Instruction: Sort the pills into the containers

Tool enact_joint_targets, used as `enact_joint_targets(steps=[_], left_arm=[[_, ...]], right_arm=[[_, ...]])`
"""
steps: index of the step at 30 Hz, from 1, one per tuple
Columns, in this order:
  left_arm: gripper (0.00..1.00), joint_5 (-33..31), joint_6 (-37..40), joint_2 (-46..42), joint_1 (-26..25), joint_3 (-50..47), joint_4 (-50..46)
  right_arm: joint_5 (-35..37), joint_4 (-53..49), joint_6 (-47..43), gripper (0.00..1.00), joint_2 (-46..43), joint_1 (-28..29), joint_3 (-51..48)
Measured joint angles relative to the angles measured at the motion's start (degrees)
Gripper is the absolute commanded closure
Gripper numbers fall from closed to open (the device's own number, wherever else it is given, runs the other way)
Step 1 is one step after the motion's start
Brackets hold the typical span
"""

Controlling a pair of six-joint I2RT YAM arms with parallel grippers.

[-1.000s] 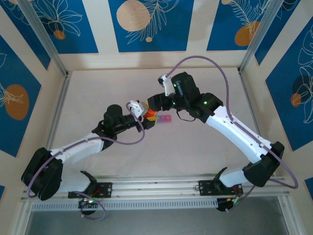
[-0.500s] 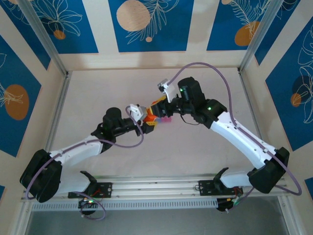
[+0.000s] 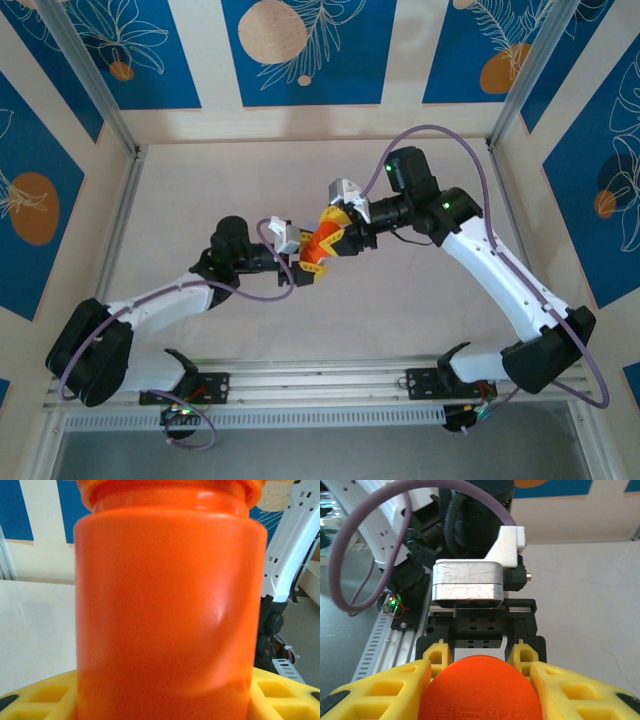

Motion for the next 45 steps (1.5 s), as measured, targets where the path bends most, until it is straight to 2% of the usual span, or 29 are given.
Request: enact_joint_targets(steps=[8, 16, 20, 29, 37, 45], left_arm=[[1.00, 0.98, 0.37, 0.22, 0.57, 0.33, -0.59], [1.00, -0.92, 1.70, 0.11, 0.63, 0.33, -1.29], [1.00, -6.23, 2.49, -0.17, 0.63, 0.31, -2.14], [1.00, -21.88, 2.16, -0.87, 0.63, -1.86, -3.50], [1.00, -32.37, 1.90, -1.95, 0.68, -0.66, -15.52], [1.00, -38.14, 1.62, -0.59, 0.68, -0.20, -24.41]], right_arm=[[-3.63, -1.01, -3.43, 0.63, 1.20, -2.75, 2.71], [-1.40, 3.08, 0.17, 0.63, 1.03, -2.99, 1.95], [2.54, 8.48, 6.14, 0.69, -0.98, -3.82, -2.40], [15.65, 21.62, 20.94, 0.71, -9.57, -4.26, -15.69], [26.64, 32.39, 30.77, 0.71, -15.85, -4.26, -27.43], [29.77, 40.50, 35.85, 0.71, -15.30, -4.42, -36.83]])
